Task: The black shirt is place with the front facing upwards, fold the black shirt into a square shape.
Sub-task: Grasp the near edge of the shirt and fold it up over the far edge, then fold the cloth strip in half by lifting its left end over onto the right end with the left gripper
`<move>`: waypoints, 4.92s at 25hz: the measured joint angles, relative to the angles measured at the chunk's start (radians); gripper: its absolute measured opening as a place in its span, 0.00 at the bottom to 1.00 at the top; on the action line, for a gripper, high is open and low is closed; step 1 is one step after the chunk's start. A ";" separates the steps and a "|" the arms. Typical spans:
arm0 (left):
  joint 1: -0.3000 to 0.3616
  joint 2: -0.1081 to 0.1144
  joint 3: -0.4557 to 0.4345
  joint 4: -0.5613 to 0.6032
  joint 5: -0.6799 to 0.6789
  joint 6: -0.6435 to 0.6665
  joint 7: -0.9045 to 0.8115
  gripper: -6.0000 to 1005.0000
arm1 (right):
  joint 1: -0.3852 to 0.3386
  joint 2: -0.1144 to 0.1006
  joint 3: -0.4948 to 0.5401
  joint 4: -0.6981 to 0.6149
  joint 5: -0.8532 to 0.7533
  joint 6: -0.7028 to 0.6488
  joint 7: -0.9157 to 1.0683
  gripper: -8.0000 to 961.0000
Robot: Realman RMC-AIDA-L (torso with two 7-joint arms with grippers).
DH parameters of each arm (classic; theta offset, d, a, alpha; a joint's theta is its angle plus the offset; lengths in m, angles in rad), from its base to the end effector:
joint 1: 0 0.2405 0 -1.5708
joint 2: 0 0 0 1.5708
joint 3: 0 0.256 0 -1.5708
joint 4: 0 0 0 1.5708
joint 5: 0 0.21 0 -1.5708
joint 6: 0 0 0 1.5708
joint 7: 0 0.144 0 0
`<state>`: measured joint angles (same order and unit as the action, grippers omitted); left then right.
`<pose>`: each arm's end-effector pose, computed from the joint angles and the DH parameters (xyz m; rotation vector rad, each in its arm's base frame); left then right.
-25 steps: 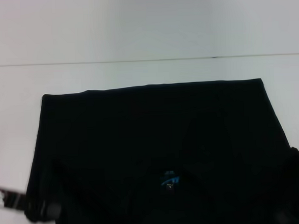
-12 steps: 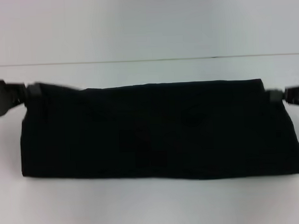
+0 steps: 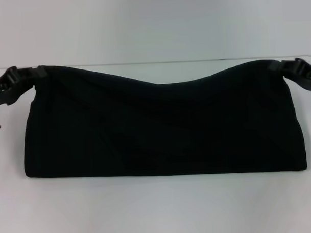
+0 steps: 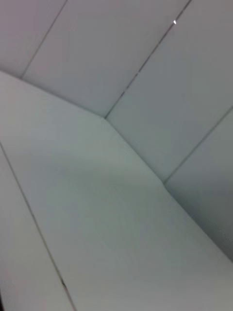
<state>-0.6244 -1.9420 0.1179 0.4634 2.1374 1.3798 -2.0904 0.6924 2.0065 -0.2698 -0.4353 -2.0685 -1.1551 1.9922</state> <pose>-0.3149 0.3784 0.0806 -1.8546 -1.6637 -1.1178 0.2936 0.4078 0.0396 -1.8962 1.5621 0.9717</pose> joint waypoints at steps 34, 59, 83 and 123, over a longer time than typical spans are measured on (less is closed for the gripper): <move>-0.106 -0.122 0.023 -0.017 -0.075 -0.426 0.209 0.15 | 0.099 0.082 -0.036 0.056 0.106 0.465 -0.283 0.05; 0.100 -0.034 0.155 0.033 -0.171 0.147 0.292 0.75 | -0.043 0.059 -0.184 0.075 0.163 -0.131 -0.889 0.83; 0.254 -0.034 0.247 0.116 0.056 0.018 -0.240 0.87 | -0.180 0.086 -0.340 0.156 0.163 -0.228 -1.161 0.85; 0.124 -0.036 0.252 0.027 0.120 -0.157 -0.328 0.87 | -0.168 0.087 -0.388 0.173 0.162 -0.224 -1.158 0.84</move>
<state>-0.5002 -1.9781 0.3700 0.4903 2.2577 1.2228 -2.4179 0.5246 2.0937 -0.6581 -0.2619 -1.9067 -1.3791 0.8345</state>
